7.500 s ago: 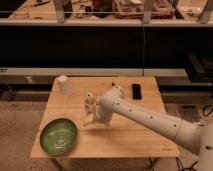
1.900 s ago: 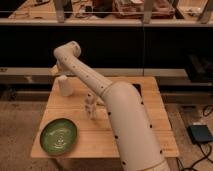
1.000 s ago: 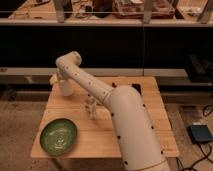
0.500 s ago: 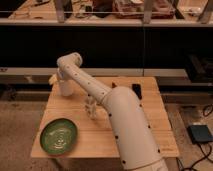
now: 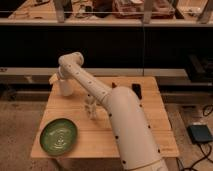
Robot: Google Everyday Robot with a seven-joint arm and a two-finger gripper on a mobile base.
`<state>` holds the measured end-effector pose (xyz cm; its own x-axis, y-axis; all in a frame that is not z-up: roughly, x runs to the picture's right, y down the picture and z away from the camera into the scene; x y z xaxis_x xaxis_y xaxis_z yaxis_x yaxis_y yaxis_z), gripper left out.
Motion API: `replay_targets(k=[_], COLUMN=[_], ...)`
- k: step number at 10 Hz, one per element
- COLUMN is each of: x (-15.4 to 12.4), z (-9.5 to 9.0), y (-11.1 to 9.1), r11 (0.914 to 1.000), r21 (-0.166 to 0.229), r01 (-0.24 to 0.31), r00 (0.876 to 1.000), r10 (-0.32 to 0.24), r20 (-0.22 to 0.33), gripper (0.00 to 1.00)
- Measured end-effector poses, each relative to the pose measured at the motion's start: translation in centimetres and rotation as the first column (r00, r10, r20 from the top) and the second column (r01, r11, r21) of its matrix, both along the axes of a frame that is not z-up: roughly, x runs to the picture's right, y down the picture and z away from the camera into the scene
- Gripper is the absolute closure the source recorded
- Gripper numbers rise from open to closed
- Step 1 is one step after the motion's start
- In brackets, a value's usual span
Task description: Place the ceramic cup in the ceramic bowl
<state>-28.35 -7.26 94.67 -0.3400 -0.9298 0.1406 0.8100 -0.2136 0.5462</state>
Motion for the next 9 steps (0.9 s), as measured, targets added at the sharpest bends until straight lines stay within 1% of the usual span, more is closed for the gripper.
replay_targets(k=[3, 5, 6, 7, 8, 9], x=[0.37, 0.41, 0.17, -0.12, -0.42, -0.48], z=[0.19, 0.57, 0.59, 0.65, 0.78, 0.89], y=[0.01, 0.33, 0.44, 0.54, 0.57, 0.61], r11=[0.9997, 0.9994, 0.9992, 0.9987, 0.9980, 0.9976], r21=[0.006, 0.002, 0.005, 0.013, 0.026, 0.034], r01=[0.022, 0.034, 0.040, 0.048, 0.057, 0.061], r00=[1.000, 0.999, 0.999, 0.999, 0.998, 0.998], r10=[-0.022, -0.034, -0.040, -0.048, -0.057, -0.061], r20=[-0.004, -0.009, -0.005, -0.001, 0.002, 0.003], gripper=[0.20, 0.21, 0.26, 0.35, 0.47, 0.55])
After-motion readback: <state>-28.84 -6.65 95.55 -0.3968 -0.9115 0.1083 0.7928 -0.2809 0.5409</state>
